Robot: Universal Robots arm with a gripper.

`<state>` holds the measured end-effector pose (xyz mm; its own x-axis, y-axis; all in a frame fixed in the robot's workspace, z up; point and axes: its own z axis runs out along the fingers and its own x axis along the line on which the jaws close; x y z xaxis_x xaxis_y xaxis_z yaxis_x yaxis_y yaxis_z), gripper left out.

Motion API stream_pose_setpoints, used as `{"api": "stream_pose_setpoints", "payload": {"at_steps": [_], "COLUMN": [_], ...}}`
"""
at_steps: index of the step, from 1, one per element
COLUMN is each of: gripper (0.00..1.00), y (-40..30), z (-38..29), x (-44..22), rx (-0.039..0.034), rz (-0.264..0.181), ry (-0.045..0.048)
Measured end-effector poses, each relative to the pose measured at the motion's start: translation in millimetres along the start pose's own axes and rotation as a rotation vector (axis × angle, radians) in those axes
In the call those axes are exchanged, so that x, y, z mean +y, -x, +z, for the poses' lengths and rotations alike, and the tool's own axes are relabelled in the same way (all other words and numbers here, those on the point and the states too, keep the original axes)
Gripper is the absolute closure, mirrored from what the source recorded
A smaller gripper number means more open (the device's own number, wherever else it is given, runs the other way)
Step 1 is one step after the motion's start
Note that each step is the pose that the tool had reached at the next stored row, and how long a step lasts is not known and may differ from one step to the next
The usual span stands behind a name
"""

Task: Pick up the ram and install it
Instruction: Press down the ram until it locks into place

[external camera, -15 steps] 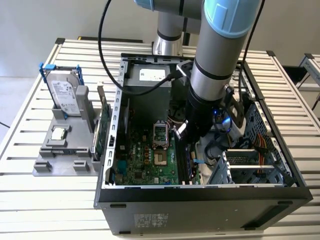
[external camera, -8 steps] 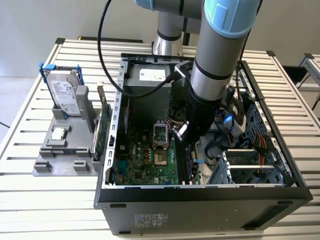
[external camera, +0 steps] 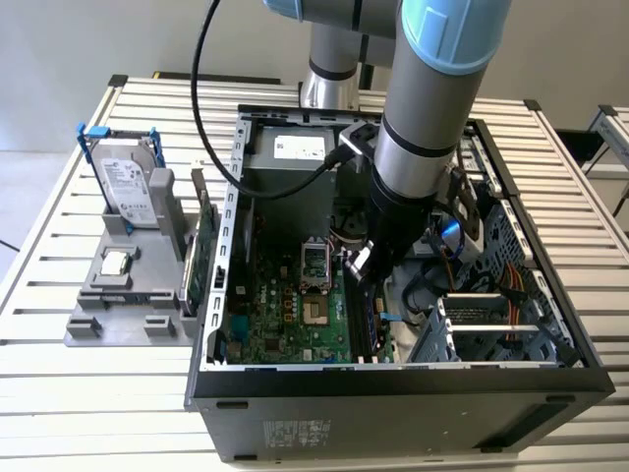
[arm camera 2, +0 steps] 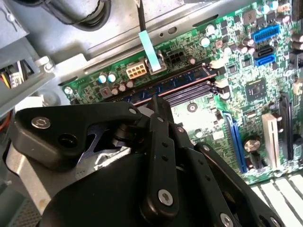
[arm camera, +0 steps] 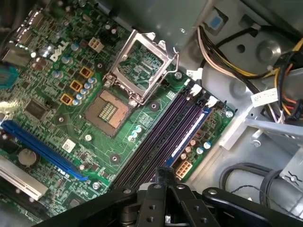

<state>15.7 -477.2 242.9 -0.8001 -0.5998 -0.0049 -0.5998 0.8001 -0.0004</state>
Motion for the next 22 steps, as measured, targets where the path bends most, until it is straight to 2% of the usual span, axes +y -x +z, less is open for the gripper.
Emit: {"api": "stream_pose_setpoints", "payload": {"at_steps": [22], "gripper": [1.00], "y": [1.0], "z": [0.0], "x": [1.3], "rx": [0.0000], "rz": [-0.276], "ry": [0.0013]}}
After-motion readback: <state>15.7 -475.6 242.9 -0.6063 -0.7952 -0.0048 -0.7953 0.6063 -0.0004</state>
